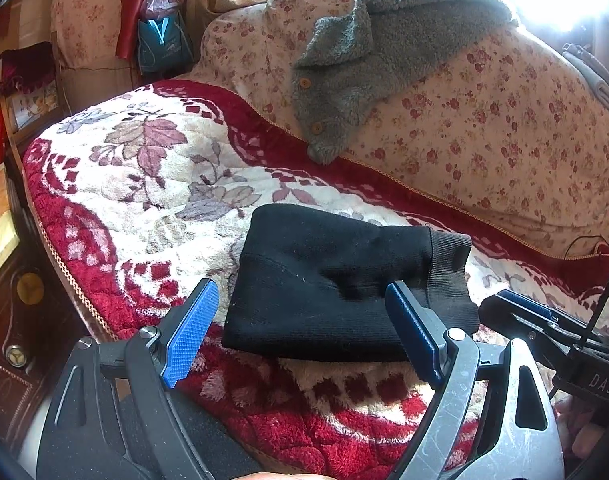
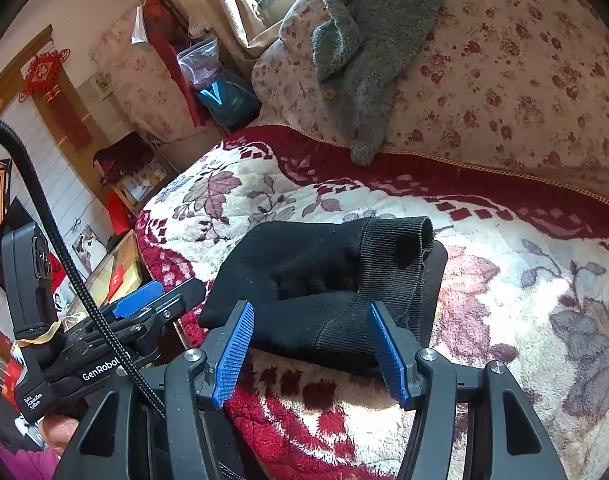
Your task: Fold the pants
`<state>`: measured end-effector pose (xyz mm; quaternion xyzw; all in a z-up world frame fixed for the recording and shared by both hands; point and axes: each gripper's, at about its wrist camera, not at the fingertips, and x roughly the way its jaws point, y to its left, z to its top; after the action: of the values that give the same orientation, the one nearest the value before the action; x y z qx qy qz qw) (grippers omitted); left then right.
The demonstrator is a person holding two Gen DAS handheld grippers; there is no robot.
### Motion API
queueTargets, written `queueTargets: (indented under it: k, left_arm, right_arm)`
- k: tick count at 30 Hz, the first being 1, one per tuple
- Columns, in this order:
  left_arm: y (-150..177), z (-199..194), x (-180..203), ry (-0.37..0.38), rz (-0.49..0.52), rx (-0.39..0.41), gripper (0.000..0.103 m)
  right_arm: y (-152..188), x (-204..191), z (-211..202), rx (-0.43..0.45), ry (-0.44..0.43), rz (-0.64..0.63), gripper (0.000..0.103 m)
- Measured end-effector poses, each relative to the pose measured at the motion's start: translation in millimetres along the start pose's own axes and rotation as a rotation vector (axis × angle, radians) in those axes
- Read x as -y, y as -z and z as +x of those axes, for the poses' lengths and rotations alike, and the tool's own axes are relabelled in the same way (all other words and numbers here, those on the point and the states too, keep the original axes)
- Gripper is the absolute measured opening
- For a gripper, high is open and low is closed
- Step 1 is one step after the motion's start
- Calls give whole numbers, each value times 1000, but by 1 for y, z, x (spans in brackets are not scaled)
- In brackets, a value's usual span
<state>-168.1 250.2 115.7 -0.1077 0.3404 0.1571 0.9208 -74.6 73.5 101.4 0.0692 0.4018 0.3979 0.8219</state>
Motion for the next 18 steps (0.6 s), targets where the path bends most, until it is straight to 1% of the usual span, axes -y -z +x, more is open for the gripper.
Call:
queueTargets:
  k: [13, 18]
  left_arm:
    - [0, 1, -1, 1, -1, -2, 86]
    - [0, 2, -3, -14, -3, 7, 86]
  right_arm:
    - [2, -2, 4, -12, -4, -4, 57]
    - [3, -1, 4, -14, -6, -4, 57]
